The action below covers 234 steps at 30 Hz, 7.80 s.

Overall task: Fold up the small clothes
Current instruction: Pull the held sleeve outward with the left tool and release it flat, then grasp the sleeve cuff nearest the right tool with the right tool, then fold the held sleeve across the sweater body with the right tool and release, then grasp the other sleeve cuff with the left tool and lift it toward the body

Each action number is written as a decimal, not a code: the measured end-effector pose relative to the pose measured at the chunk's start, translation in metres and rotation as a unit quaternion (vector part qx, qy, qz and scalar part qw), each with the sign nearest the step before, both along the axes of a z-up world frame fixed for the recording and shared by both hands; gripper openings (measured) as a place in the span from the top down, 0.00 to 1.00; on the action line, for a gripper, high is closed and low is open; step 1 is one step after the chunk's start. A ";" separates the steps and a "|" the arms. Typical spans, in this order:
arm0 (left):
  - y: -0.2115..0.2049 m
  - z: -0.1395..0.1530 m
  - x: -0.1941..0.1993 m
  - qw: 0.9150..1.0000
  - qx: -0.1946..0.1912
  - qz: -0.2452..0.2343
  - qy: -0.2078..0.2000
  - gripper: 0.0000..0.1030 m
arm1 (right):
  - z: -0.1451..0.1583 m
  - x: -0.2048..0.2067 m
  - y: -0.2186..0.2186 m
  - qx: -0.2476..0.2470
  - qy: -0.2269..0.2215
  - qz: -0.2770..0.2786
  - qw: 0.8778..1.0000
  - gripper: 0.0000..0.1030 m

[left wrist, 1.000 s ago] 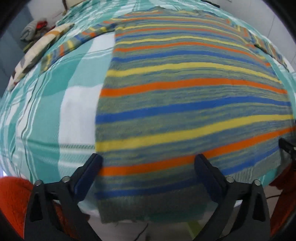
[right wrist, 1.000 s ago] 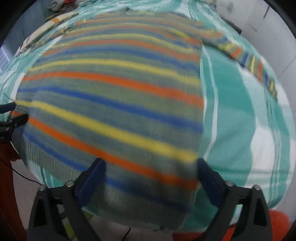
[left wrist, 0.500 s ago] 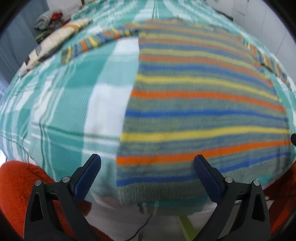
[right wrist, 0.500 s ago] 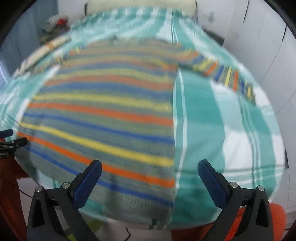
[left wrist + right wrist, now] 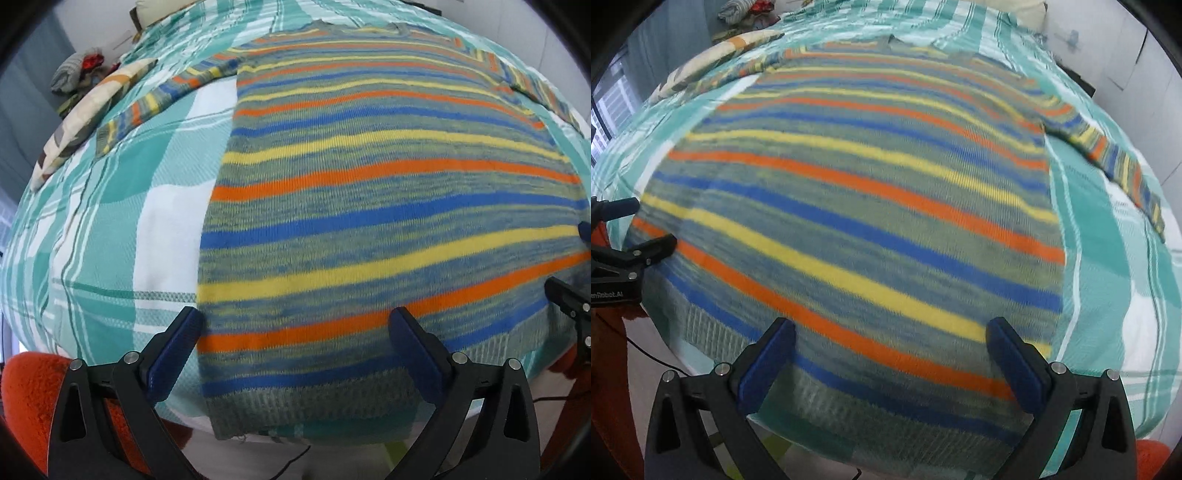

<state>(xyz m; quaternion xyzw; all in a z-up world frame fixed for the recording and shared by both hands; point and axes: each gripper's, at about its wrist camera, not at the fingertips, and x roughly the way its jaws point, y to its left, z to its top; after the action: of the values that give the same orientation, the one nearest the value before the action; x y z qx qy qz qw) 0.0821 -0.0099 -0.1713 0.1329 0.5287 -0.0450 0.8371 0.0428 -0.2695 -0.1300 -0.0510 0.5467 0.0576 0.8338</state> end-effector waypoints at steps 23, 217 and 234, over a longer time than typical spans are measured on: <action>0.023 0.092 0.022 0.992 -0.101 0.018 -0.079 0.02 | 0.050 -0.003 -0.056 0.076 -0.002 -0.048 0.996 0.01; 0.239 0.038 0.180 0.906 -0.299 0.294 -0.062 0.01 | -0.011 0.064 -0.011 -0.022 -0.067 -0.099 0.993 0.00; 0.231 0.096 0.272 0.937 -0.236 0.238 -0.102 1.00 | -0.010 0.062 -0.011 -0.017 -0.070 -0.098 0.993 0.00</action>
<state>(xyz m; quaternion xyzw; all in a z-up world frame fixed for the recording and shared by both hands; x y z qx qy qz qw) 0.3538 0.2214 -0.0753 -0.1947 0.4309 0.0460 0.8800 0.1053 -0.2809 -0.1397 -0.0151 0.4906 -0.0370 0.8705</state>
